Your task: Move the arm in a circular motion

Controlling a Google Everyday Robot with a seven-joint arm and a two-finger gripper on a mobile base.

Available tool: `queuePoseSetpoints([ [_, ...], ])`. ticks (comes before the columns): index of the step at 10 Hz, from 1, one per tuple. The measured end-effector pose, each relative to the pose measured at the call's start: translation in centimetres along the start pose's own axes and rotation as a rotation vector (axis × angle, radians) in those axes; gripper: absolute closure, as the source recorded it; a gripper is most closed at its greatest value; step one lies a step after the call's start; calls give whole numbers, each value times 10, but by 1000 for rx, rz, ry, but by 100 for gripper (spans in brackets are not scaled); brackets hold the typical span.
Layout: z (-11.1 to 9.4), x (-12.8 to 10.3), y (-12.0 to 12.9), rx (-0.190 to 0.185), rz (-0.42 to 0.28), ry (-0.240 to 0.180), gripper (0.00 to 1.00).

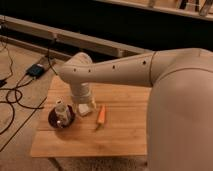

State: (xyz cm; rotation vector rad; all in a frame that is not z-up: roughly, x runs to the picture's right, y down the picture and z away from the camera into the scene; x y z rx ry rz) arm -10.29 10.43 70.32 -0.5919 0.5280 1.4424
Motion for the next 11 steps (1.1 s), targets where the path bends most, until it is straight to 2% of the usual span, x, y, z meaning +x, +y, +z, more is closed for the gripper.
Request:
queuePoseSetpoints([
  [7,0,0,0,-2,1,1,35],
  [11,1,-10,1,-19,5,14,35],
])
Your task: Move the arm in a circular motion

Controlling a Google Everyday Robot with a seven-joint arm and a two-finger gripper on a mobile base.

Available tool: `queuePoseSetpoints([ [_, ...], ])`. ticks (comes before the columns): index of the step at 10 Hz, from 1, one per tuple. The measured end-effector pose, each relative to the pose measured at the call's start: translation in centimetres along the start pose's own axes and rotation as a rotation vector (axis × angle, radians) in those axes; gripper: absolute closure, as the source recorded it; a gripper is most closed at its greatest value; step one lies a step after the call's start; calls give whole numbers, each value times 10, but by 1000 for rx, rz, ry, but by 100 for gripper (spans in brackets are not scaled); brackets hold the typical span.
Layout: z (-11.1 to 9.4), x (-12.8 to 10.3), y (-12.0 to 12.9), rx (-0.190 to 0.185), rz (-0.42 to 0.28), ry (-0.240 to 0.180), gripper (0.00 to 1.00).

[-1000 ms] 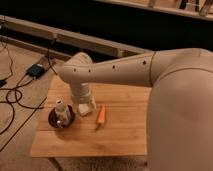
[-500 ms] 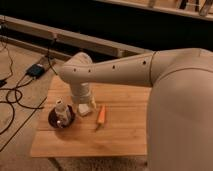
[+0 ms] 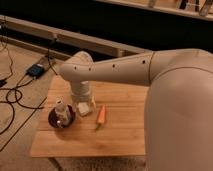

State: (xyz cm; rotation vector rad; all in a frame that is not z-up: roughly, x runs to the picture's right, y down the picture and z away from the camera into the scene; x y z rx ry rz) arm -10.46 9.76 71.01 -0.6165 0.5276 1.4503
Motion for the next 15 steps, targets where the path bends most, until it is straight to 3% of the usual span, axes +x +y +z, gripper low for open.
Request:
queuePoseSetpoints([
  [4,-3,-28,-16,4,21,0,35],
  [10,-3,-92,-50,5,74,-10,35],
  [15,-22,-143,-99,19,160,-64,35],
])
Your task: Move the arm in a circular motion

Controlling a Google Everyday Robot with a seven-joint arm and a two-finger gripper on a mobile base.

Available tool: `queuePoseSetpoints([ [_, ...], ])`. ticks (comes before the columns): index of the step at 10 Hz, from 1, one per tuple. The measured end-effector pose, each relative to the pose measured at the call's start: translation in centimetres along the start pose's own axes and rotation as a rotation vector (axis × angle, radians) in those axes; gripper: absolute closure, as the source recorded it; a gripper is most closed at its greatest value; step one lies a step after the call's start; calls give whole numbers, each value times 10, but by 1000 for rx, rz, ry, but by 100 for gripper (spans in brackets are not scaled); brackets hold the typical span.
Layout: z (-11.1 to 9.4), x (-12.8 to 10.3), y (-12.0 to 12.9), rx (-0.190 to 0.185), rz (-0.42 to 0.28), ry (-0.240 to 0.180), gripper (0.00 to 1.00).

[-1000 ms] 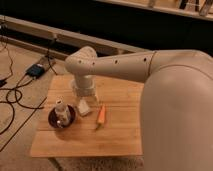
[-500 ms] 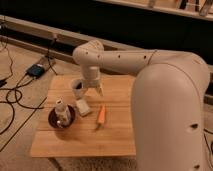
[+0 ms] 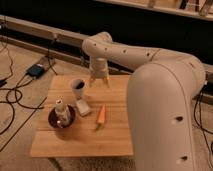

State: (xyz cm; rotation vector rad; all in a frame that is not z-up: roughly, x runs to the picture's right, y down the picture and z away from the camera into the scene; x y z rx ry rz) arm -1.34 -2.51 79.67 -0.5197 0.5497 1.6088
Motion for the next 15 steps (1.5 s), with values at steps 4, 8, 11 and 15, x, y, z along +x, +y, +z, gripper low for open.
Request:
queuePoseSetpoints([
  [4,-6,-19,-61,37,87,-20,35],
  [8,-6,-2,-134,71,164,-15,35],
  [11,0,31,-166,71,178,-4,35],
  [15,10,103,-181,73,133,12,35],
])
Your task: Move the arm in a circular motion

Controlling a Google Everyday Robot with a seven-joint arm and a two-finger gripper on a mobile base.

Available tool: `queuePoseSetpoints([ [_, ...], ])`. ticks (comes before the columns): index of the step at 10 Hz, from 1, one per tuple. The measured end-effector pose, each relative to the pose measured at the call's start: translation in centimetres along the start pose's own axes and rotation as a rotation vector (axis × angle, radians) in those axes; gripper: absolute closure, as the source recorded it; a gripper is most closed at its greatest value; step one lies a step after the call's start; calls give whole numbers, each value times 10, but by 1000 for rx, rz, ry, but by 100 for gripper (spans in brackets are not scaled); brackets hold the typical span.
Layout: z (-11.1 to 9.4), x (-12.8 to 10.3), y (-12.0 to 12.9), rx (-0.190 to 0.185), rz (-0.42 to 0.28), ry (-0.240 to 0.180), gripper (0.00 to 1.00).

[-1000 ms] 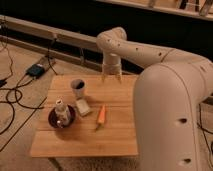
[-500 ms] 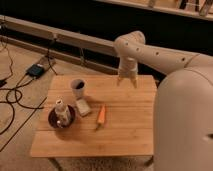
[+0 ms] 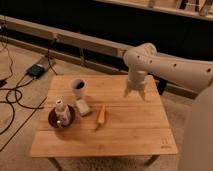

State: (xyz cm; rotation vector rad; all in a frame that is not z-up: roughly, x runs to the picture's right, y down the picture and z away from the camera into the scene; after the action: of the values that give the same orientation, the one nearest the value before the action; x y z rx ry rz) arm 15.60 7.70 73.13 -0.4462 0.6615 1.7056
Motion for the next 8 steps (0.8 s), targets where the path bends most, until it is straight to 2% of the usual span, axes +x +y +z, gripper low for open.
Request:
queuePoseSetpoints([
  [2,4,47,10,8,-67,19,35],
  [4,5,87,31,23,-162,41,35],
  [6,0,124,67,55,-300,64,35],
  [8,-4,147,112,65,-427,77,35],
])
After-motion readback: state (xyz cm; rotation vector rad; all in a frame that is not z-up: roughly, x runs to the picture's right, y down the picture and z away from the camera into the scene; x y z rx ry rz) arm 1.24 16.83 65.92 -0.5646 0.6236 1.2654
